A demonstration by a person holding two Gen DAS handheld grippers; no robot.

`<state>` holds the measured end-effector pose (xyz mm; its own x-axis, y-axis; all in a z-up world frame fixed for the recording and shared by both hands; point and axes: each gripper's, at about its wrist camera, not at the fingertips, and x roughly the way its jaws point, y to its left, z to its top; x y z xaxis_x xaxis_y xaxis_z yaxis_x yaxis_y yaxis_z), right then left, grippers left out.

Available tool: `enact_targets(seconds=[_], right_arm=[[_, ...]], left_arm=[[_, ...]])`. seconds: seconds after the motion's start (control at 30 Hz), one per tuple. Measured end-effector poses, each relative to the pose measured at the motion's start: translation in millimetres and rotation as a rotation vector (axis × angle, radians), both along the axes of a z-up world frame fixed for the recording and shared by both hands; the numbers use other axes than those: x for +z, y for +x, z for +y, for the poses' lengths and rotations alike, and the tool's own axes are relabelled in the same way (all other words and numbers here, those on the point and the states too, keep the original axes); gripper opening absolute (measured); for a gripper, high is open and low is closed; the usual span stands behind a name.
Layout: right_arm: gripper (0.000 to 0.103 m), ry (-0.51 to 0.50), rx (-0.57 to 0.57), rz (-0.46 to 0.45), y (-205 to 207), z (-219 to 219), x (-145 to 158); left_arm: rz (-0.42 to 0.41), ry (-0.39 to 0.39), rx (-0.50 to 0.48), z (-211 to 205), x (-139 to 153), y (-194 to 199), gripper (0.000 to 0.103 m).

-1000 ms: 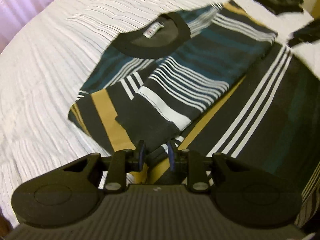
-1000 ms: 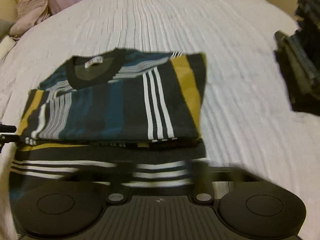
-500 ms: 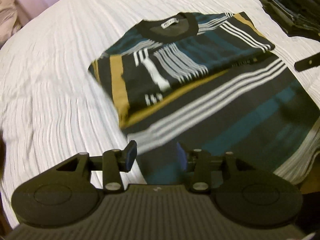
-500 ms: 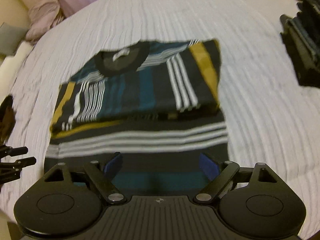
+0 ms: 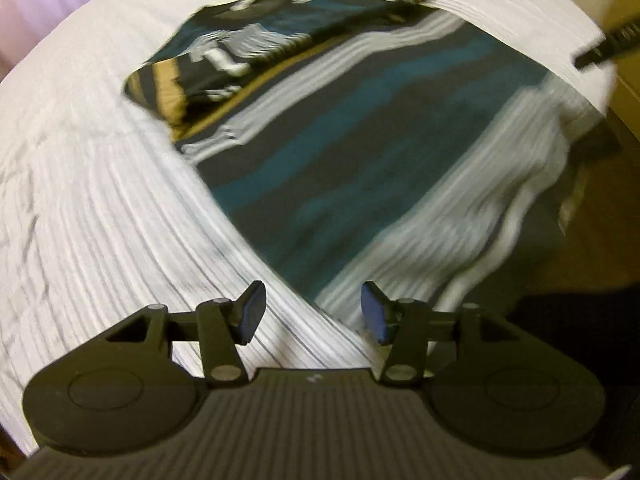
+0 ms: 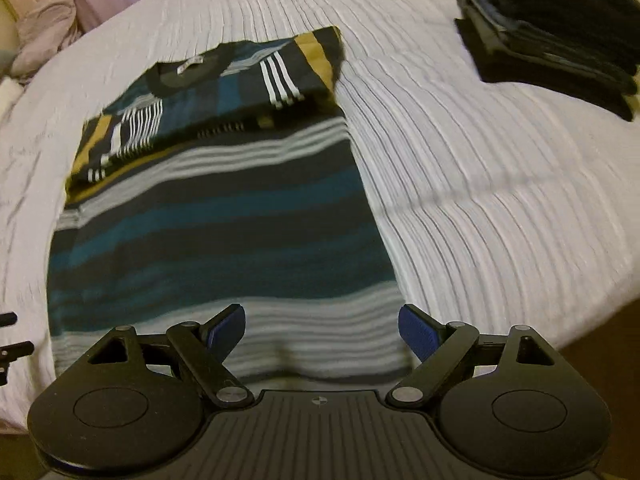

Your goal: Fold clothes

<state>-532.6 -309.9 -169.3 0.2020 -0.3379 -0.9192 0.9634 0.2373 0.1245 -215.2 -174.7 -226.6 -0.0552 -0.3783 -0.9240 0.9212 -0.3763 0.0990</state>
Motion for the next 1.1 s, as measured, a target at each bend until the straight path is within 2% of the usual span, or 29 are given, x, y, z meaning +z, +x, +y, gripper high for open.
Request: enact_targets(seconds=[0.17, 0.27, 0.4, 0.5, 0.57, 0.73, 0.87, 0.93, 0.97, 1.0, 1.03, 1.1], right_arm=[[0.087, -0.006, 0.042, 0.031, -5.5, 35.9, 8.5], [0.087, -0.025, 0.114, 0.052, -4.4, 47.9, 10.7], [0.087, -0.059, 0.293, 0.132, 1.8, 55.1, 5.3], [0.087, -0.069, 0.416, 0.174, 0.1, 59.0, -5.8], [0.087, -0.057, 0.449, 0.174, -6.3, 58.8, -17.2], [0.087, -0.004, 0.476, 0.163, -20.5, 54.3, -42.6], [0.087, 0.018, 0.467, 0.162, -27.6, 48.2, -52.0], [0.087, 0.018, 0.456, 0.163, -29.5, 46.5, -52.6], [0.087, 0.017, 0.452, 0.163, -30.7, 45.6, -52.7], [0.087, 0.009, 0.449, 0.165, -31.3, 45.0, -50.7], [0.087, 0.001, 0.447, 0.165, -32.3, 45.8, -48.8], [0.087, -0.022, 0.454, 0.165, -33.6, 48.5, -43.7]], left_arm=[[-0.023, 0.009, -0.121, 47.9, -8.0, -21.6, 0.049], [-0.041, 0.014, -0.182, 72.3, -18.3, -37.7, 0.049], [-0.205, -0.056, -0.385, 105.3, -43.6, -65.9, 0.049], [-0.282, -0.121, -0.479, 120.6, -65.2, -85.6, 0.052], [-0.313, -0.148, -0.507, 124.6, -80.9, -97.6, 0.059], [-0.461, -0.238, -0.572, 131.5, -120.9, -123.4, 0.061], [-0.602, -0.306, -0.654, 136.3, -140.2, -129.8, 0.063], [-0.596, -0.287, -0.671, 134.6, -136.5, -126.7, 0.046], [-0.561, -0.264, -0.661, 132.1, -129.1, -123.6, 0.041], [-0.516, -0.237, -0.643, 128.5, -119.4, -119.8, 0.018], [-0.476, -0.226, -0.622, 125.2, -108.6, -115.5, 0.008], [-0.417, -0.26, -0.57, 119.6, -82.7, -105.5, 0.006]])
